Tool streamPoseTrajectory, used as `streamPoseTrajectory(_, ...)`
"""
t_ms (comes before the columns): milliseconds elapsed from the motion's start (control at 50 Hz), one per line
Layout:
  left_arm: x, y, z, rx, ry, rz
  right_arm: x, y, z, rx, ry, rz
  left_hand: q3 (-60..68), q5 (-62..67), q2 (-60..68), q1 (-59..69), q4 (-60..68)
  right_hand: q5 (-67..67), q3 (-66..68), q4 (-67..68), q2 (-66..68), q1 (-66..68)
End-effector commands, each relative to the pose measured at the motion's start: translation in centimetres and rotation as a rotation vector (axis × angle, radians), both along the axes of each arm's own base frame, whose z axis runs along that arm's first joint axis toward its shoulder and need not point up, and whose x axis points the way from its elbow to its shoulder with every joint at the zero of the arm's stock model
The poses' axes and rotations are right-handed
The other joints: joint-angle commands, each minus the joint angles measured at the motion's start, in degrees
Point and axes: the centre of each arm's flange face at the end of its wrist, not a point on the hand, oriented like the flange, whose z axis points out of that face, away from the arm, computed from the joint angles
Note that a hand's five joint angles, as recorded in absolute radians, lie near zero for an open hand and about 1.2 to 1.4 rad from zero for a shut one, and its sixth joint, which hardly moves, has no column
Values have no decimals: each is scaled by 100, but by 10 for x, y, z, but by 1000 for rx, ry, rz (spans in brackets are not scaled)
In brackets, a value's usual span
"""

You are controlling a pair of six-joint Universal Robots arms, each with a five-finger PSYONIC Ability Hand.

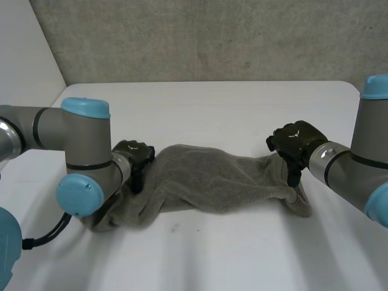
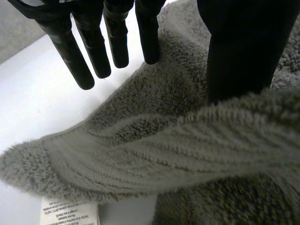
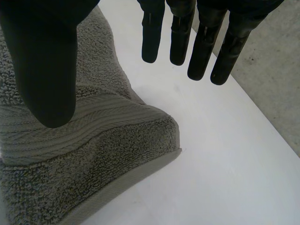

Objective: Fold the laundry

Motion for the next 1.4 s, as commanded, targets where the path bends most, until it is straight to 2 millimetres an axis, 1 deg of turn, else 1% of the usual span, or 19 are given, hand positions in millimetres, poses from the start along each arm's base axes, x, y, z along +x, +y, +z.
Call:
streamPoseTrajectory(20,-1,-1,0,-6,0,0,2,1,0,-2,1,6,2611,2590,2616,2575,2620,93,-72,63,-129,180)
streamPoseTrajectory(40,-2,-2,2,-17,5,0,2,1,0,-2,1,6,4859,4839,4864,4823,4868,76,-89,46,-145,163)
streamPoseTrajectory(60,-2,-2,2,-17,5,0,2,1,0,-2,1,6,4881,4861,4886,4845,4891,76,-89,46,-146,163)
streamPoseTrajectory(80,-3,-5,5,-34,22,3,2,1,0,-4,0,6,5729,5708,5734,5692,5738,76,-89,46,-146,163)
streamPoseTrajectory(280,-6,-12,21,-115,64,7,3,-5,-5,6,4,3,5737,5717,5742,5701,5747,93,-72,63,-129,180)
streamPoseTrajectory(440,-5,-8,23,-112,60,6,-4,-25,-3,16,-48,-46,5737,5717,5742,5701,5747,126,-39,96,-95,213)
streamPoseTrajectory(480,-4,-7,29,-120,68,9,-4,-33,-2,54,-144,-71,5737,5717,5742,5701,5747,277,111,247,55,364)
streamPoseTrajectory(640,5,23,80,-190,106,-3,1,-41,-5,200,-259,-41,5737,5717,5742,5701,5747,463,298,433,242,551)
streamPoseTrajectory(740,7,59,132,-295,170,-47,5,-47,-11,258,-263,-30,5737,5717,5742,5701,5747,161,-4,131,-60,248)
streamPoseTrajectory(960,15,112,188,-427,254,-111,23,-58,-35,369,-377,-15,5737,5717,5742,5701,5747,-866,-1031,-896,-1087,-778)
streamPoseTrajectory(1040,19,119,195,-451,269,-113,33,-53,-49,452,-428,15,5737,5717,5742,5701,5747,-849,-1014,-879,-1071,-762)
streamPoseTrajectory(1120,19,118,195,-465,272,-109,54,-35,-67,529,-430,87,5737,5717,5742,5701,5747,-832,-998,-862,-1054,-745)
streamPoseTrajectory(1240,20,115,195,-472,275,-101,68,-22,-70,542,-421,135,5737,5717,5742,5701,5747,-647,-813,-677,-869,-560)
streamPoseTrajectory(1260,20,114,195,-474,276,-100,70,-21,-69,533,-423,143,5737,5717,5742,5701,5747,-31,-196,-61,-253,56)
streamPoseTrajectory(1280,21,112,196,-484,278,-97,72,-23,-64,505,-429,150,5737,5717,5742,5701,5747,1757,1592,1727,1535,1844)
streamPoseTrajectory(1300,21,112,196,-484,278,-97,72,-23,-64,505,-429,150,5737,5717,5742,5701,5747,1775,1610,1745,1553,1862)
streamPoseTrajectory(1320,20,111,198,-498,281,-97,73,-29,-59,465,-442,150,5737,5717,5742,5701,5747,4389,4224,4359,4168,4476)
streamPoseTrajectory(1340,20,111,198,-498,281,-97,74,-37,-47,391,-456,143,5737,5717,5742,5701,5747,5758,5593,5728,5537,5846)
streamPoseTrajectory(1400,20,104,201,-534,295,-88,73,-48,-30,287,-467,118,5737,5717,5742,5701,5747,5772,5607,5742,5551,5859)
